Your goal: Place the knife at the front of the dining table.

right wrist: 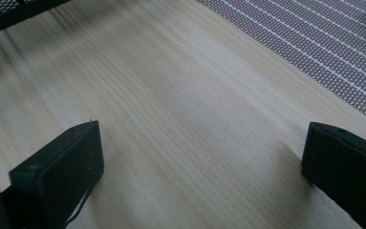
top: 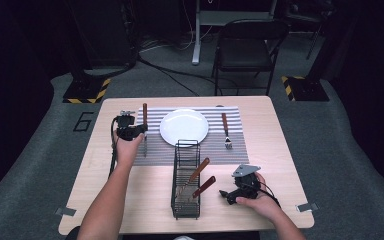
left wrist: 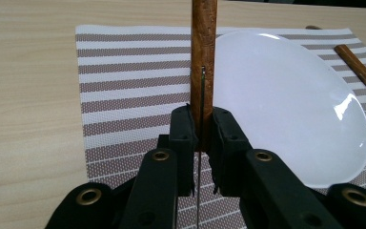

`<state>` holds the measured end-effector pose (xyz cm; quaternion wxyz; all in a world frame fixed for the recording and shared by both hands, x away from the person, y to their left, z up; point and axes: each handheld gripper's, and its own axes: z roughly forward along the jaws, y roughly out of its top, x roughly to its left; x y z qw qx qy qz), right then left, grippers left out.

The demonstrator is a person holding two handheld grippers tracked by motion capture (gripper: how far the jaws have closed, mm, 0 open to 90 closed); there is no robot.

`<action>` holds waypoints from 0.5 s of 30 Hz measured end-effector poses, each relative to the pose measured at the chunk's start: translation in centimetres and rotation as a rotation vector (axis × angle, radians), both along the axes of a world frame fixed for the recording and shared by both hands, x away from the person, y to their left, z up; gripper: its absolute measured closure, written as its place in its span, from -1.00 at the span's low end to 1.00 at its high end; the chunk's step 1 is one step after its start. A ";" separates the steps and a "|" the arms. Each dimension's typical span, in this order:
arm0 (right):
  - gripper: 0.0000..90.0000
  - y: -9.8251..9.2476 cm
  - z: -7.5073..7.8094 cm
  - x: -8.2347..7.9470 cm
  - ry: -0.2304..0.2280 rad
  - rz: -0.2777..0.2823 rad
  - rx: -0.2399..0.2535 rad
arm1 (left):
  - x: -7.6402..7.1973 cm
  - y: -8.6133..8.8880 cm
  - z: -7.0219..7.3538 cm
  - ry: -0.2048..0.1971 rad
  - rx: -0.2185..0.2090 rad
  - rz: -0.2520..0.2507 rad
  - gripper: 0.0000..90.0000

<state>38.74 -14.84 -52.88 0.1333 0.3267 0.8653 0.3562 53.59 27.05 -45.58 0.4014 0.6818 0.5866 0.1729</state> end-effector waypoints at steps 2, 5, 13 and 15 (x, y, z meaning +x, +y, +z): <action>-1.00 0.0 0.0 0.0 0.000 0.000 0.000 | 0.4 -0.2 -0.2 0.012 0.007 -0.001 0.79; -1.00 0.0 0.0 0.0 0.000 -0.001 0.001 | 0.9 -0.4 -0.5 0.027 0.009 0.001 0.79; -1.00 0.0 0.0 0.0 0.000 0.000 0.001 | 1.8 -0.2 -1.6 0.053 -0.028 0.032 0.79; -1.00 0.0 0.0 0.0 0.000 0.000 0.000 | 2.1 -0.2 -1.9 0.058 -0.031 0.036 0.79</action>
